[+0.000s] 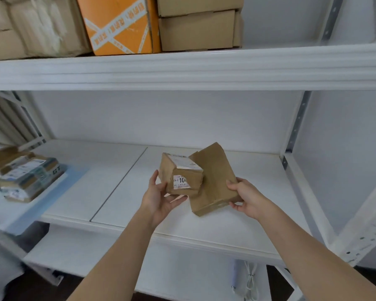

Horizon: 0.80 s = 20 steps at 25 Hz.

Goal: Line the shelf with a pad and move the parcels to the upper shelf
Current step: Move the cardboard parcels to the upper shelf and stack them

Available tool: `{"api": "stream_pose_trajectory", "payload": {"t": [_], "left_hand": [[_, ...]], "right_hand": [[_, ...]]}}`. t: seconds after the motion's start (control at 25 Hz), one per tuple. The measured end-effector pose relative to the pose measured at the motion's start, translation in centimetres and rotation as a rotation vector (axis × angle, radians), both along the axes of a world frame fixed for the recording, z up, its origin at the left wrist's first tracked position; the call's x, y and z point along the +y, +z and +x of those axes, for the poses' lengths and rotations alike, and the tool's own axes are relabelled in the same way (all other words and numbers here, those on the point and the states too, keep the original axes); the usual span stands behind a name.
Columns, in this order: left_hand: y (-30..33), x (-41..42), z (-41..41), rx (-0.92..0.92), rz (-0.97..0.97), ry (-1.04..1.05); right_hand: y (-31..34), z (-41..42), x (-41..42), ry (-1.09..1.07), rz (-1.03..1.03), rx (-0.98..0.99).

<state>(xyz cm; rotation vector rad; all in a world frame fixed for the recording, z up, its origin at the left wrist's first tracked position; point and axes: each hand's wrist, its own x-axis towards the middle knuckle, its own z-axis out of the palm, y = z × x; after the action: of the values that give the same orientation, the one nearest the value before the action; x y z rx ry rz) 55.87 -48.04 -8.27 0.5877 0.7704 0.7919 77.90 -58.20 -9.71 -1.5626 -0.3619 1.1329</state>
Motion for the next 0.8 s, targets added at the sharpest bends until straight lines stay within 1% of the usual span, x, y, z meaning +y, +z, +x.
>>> {"api": "stream_pose_trajectory", "payload": {"t": [0.2,0.4,0.48,0.56,0.8], "left_hand": [[2.2,-2.1,-2.7,0.165,0.045,0.014],[3.4,-3.0,-4.0,0.367,0.058,-0.058],[3.1,-2.6,-5.0,0.42,0.047,-0.04],[2.5,-2.3,-6.8,0.37,0.034,-0.003],[6.0,-6.4,-14.6,0.112,0.098,0.15]], "right_hand": [[1.0,-3.4,-0.8,0.087,0.04,-0.089],[2.3,-5.8,-2.9,0.173,0.108,-0.263],[3.2,-7.2,-3.9,0.205,0.142,-0.302],[4.1,-8.9,-4.7,0.211,0.178,-0.309],[6.8,-15.0,-6.8,0.17,0.319,-0.306]]}}
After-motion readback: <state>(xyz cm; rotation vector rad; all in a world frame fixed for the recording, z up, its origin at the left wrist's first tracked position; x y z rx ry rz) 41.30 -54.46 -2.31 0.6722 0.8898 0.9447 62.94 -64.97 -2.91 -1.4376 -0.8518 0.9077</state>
